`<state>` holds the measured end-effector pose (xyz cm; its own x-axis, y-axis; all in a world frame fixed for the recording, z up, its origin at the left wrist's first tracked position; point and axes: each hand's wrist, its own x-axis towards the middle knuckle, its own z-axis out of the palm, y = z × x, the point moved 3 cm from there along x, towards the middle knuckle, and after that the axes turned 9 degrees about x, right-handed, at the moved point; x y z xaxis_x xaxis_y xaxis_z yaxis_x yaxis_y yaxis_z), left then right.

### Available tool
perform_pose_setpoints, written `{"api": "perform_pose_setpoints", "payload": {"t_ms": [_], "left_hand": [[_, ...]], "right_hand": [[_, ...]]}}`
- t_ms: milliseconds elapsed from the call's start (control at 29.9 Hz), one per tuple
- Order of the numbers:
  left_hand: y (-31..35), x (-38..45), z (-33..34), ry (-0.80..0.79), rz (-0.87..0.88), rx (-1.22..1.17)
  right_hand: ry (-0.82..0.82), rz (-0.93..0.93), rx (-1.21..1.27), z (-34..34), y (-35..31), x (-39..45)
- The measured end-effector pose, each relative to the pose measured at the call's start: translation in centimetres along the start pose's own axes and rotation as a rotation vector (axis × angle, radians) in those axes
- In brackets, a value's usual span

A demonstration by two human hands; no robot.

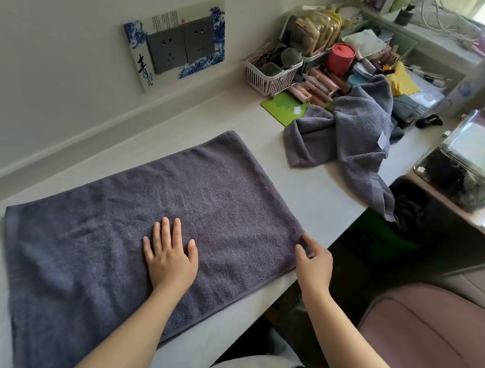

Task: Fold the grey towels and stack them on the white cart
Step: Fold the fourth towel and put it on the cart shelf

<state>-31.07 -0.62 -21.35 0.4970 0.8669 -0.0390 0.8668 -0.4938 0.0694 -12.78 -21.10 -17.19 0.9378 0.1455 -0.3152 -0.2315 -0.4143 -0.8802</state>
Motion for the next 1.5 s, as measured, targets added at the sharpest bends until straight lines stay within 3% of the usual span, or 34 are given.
{"api": "perform_pose_setpoints", "payload": {"t_ms": [167, 434, 568, 668, 735, 801, 935, 1002, 1102, 1236, 1369, 1436, 1503], "left_hand": [[0.0, 0.0, -0.1, -0.001, 0.003, 0.012], [0.0, 0.0, 0.0, 0.002, 0.010, 0.022], [0.0, 0.1, 0.1, 0.010, 0.010, 0.021], [0.1, 0.1, 0.1, 0.021, 0.011, 0.015], [0.0, 0.0, 0.1, 0.024, 0.018, 0.022], [0.0, 0.1, 0.1, 0.021, 0.020, 0.032], [0.0, 0.1, 0.2, 0.026, 0.002, 0.030], [0.4, 0.2, 0.0, 0.035, -0.017, -0.004], [1.8, 2.4, -0.7, 0.033, 0.002, 0.002], [2.9, 5.3, -0.3, -0.060, 0.081, 0.120], [2.6, 5.0, 0.4, -0.041, 0.088, 0.175], [2.9, 5.3, 0.2, -0.012, 0.064, 0.155], [3.4, 5.8, -0.4, 0.032, 0.028, 0.106]], "right_hand": [[0.055, 0.127, 0.067, -0.8, 0.5, 1.2], [0.199, 0.113, 0.036, -1.1, 0.4, 2.1], [0.053, -0.182, -0.365, 0.5, -0.7, 1.9], [-0.239, -0.513, -0.594, 2.6, -0.5, 1.4], [-0.400, -0.619, -0.787, 3.2, 0.8, 1.1], [-0.375, -0.607, -0.894, 2.7, 1.8, 1.7], [-0.226, -0.395, -0.980, 2.7, 0.8, 3.6], [-0.267, -0.519, -0.941, 4.1, -0.5, 3.4], [-0.487, -0.762, -0.928, 8.1, -2.1, 3.4], [-0.636, -0.867, -0.996, 10.4, -2.4, 5.4], [-0.453, -0.778, -0.978, 8.7, -2.8, 9.2], [-0.417, -0.752, -0.959, 9.4, -3.7, 10.2], [-0.472, -0.849, -0.930, 11.4, -4.8, 9.3]]}}
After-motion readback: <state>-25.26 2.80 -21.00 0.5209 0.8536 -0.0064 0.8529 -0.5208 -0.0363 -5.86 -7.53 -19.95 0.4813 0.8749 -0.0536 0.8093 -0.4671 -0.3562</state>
